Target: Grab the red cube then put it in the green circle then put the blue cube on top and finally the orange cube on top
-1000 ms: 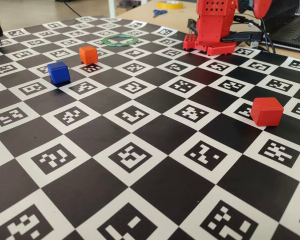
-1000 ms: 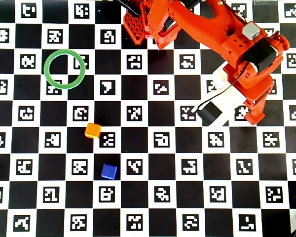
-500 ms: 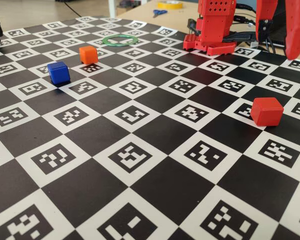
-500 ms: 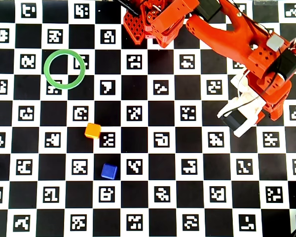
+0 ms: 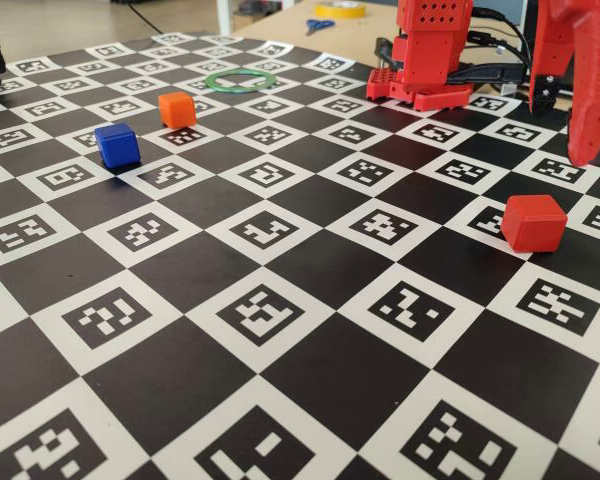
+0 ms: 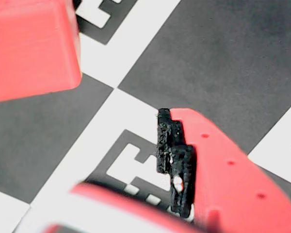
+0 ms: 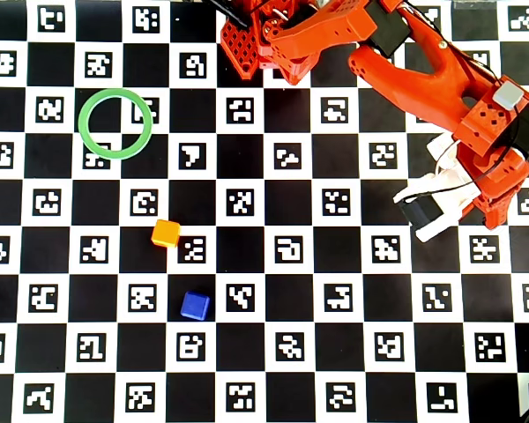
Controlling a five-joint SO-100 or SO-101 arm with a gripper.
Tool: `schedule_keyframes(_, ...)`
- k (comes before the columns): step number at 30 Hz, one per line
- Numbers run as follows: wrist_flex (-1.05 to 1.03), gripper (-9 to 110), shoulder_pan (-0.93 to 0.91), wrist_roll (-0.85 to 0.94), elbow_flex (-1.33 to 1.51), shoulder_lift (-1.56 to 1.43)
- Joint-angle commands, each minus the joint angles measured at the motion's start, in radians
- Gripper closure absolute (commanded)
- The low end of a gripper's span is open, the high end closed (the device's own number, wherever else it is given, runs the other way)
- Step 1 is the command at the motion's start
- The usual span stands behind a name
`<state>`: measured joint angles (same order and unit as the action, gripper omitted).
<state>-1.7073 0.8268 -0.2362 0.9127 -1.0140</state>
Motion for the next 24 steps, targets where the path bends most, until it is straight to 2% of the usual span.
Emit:
schedule_keyframes(1, 0.023, 55, 0.025, -0.005, -0.080, -0.009)
schedule_keyframes(24, 0.173, 56, 0.018, 0.078, 0.026, 0.107)
